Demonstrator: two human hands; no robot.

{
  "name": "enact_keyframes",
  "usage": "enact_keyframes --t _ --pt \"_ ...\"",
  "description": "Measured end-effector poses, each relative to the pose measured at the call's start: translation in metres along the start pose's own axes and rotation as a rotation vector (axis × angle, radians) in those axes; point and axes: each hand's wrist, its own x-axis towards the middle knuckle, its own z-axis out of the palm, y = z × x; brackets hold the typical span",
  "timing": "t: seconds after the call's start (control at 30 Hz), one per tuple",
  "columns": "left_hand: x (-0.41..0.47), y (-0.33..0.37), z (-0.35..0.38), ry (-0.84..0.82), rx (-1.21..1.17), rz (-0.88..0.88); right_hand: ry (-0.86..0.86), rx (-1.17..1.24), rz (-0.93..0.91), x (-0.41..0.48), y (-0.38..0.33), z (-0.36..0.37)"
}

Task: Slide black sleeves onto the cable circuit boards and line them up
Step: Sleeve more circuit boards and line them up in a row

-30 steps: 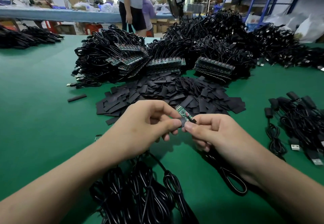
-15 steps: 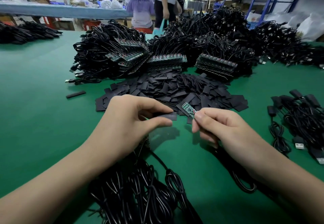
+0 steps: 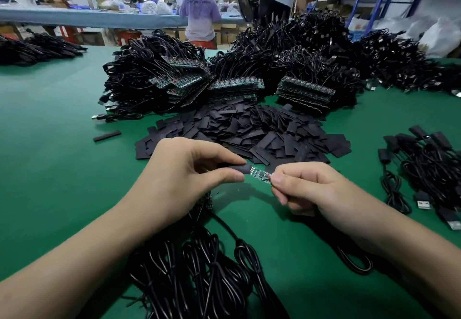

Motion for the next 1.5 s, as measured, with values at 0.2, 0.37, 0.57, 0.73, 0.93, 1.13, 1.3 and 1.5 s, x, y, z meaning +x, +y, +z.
enact_keyframes --t 0.2,0.37,0.57,0.73,0.93,1.13,1.3,1.5 --pt "0.0026 -0.0012 -0.008 -0.093 0.12 0.131 -0.049 0.003 0.019 -0.0007 -0.0022 -0.0032" --pt "0.0016 -0.0027 -0.0085 -0.1 0.161 0.177 -0.1 -0.008 0.024 -0.0021 -0.0028 -0.0041" --pt "0.0001 -0.0006 -0.0049 -0.145 0.16 0.203 -0.094 -0.108 0.002 -0.0012 -0.0009 -0.0019" --pt "-0.0015 0.0029 -0.0021 -0.177 0.193 0.284 -0.073 -0.175 0.007 -0.0011 0.0037 0.0033" --pt "-0.0012 0.0034 -0.0019 -0.1 0.185 0.269 -0.008 -0.094 -0.01 -0.0008 0.0001 -0.0009" --pt "-0.0016 0.0031 -0.0016 -0.091 0.171 0.279 -0.003 -0.052 -0.003 -0.0013 -0.0014 0.0004" --pt "-0.0022 0.004 -0.0016 -0.094 0.175 0.311 -0.005 -0.053 0.002 -0.0022 -0.0016 0.0017" --pt "-0.0013 0.004 -0.0027 -0.079 0.164 0.323 0.013 -0.056 -0.002 -0.0015 -0.0041 0.0028"
